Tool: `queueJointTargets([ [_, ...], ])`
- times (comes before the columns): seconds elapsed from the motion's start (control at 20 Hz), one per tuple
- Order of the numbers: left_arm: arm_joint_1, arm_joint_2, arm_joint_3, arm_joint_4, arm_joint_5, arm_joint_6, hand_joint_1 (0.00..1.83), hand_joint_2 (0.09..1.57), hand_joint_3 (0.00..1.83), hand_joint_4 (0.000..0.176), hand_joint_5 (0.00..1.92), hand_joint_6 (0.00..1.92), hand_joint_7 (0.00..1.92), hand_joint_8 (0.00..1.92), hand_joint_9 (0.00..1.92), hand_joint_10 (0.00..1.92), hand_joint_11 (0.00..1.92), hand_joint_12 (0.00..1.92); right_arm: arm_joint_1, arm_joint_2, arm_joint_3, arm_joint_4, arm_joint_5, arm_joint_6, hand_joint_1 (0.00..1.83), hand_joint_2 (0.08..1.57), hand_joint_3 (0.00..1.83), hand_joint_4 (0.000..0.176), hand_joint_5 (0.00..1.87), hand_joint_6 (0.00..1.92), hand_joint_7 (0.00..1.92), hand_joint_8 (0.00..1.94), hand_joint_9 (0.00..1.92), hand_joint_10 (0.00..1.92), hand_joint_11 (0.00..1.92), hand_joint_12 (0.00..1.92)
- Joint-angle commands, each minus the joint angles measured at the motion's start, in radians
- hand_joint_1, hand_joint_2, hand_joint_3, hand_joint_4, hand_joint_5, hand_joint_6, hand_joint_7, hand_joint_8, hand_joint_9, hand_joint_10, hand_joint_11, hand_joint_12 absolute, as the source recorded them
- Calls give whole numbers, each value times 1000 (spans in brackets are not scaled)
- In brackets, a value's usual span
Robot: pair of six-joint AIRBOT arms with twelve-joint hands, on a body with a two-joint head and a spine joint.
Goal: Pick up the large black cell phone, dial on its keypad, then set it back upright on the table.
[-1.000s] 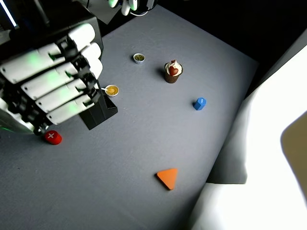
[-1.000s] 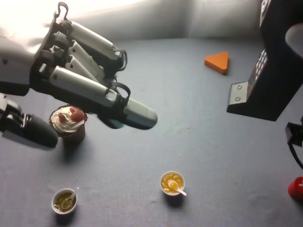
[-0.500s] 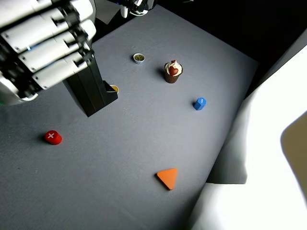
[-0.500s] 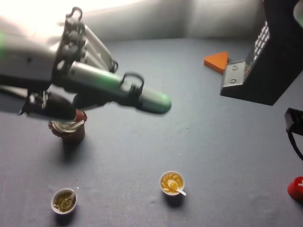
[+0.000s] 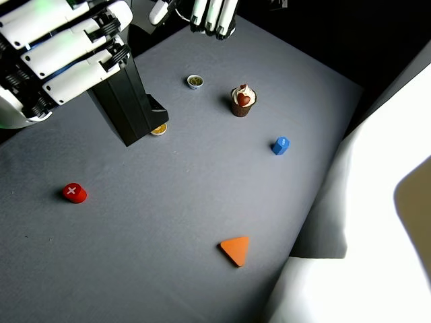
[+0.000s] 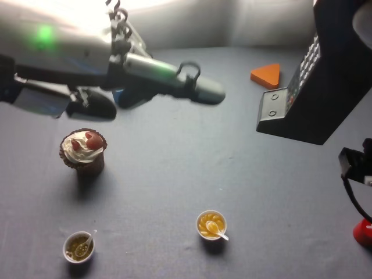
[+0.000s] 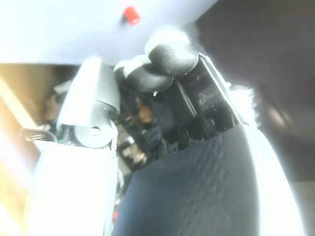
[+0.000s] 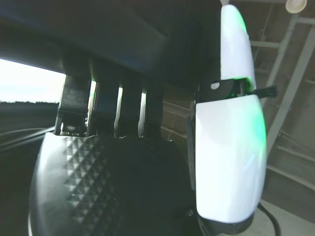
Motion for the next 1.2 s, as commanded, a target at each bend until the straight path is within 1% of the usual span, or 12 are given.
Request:
queueJointTargets([
  [0.0, -19, -4, 1, -96, 36, 8, 1423, 1300, 19, 158, 0, 0, 515, 1616, 655, 1862, 794, 1921, 18, 12, -5, -31, 125, 13, 1486, 1111, 0, 0, 979, 790, 911, 962, 898, 1182, 852, 1605],
  [0.05, -13, -13, 1, -118, 50, 17, 1446, 1300, 22, 158, 0, 0, 493, 1620, 623, 1845, 788, 1921, 20, 14, -8, -31, 125, 12, 1486, 1111, 0, 0, 981, 785, 910, 973, 901, 1173, 847, 1605],
  [0.1, -3, -22, -1, -140, 70, 29, 1325, 1313, 23, 167, 0, 0, 555, 1671, 758, 1906, 806, 1921, 22, 14, -12, -31, 125, 10, 1486, 1113, 1, 0, 970, 804, 905, 981, 897, 1178, 847, 1607],
  [0.2, 2, -31, -9, -161, 116, 40, 1306, 1299, 10, 163, 0, 0, 606, 1630, 788, 1920, 802, 1921, 25, 16, -22, -32, 125, 8, 1486, 1113, 0, 0, 975, 777, 911, 981, 897, 1184, 855, 1602],
  [0.25, 3, -36, -12, -173, 138, 42, 1309, 1292, 5, 158, 0, 0, 624, 1608, 788, 1921, 806, 1921, 28, 18, -29, -32, 125, 7, 1486, 1112, 2, 0, 952, 832, 912, 968, 907, 1165, 846, 1607],
  [0.3, 4, -41, -13, -182, 148, 45, 1310, 1290, 3, 153, 0, 0, 629, 1603, 775, 1921, 798, 1921, 30, 19, -32, -32, 125, 5, 1486, 1113, 2, 0, 952, 853, 916, 951, 905, 1164, 836, 1612],
  [0.35, 4, -46, -15, -188, 162, 46, 1426, 1287, 15, 150, 0, 0, 558, 1559, 647, 1858, 786, 1921, 31, 19, -34, -32, 125, 3, 1486, 1112, 1, 0, 954, 838, 911, 960, 893, 1189, 864, 1593],
  [0.4, 4, -49, -18, -190, 173, 46, 1451, 1286, 18, 157, 0, 0, 542, 1548, 624, 1845, 784, 1921, 32, 20, -35, -32, 125, 2, 1487, 1108, 0, 0, 980, 804, 925, 939, 901, 1168, 856, 1593],
  [0.6, 4, -60, -37, -231, 214, 64, 1456, 1280, 27, 150, 0, 0, 536, 1551, 626, 1824, 783, 1921, 34, 20, -36, -36, 125, -3, 1485, 1118, 1, 0, 952, 858, 900, 978, 874, 1205, 842, 1612],
  [0.75, -4, -66, -54, -250, 235, 69, 1456, 1275, 27, 156, 0, 0, 552, 1521, 627, 1824, 748, 1921, 34, 21, -37, -40, 125, -7, 1486, 1111, 0, 0, 968, 839, 914, 950, 892, 1176, 862, 1583],
  [0.9, -14, -68, -76, -260, 246, 64, 1456, 1271, 27, 146, 1, 0, 564, 1510, 628, 1817, 746, 1921, 34, 22, -40, -40, 125, -7, 1487, 1106, 0, 0, 958, 855, 933, 913, 912, 1153, 876, 1566],
  [1.15, -26, -71, -122, -268, 268, 50, 1460, 1262, 28, 149, 1, 0, 580, 1491, 636, 1806, 758, 1921, 34, 24, -48, -41, 125, -8, 1485, 1113, 0, 0, 957, 850, 904, 958, 890, 1186, 870, 1583],
])
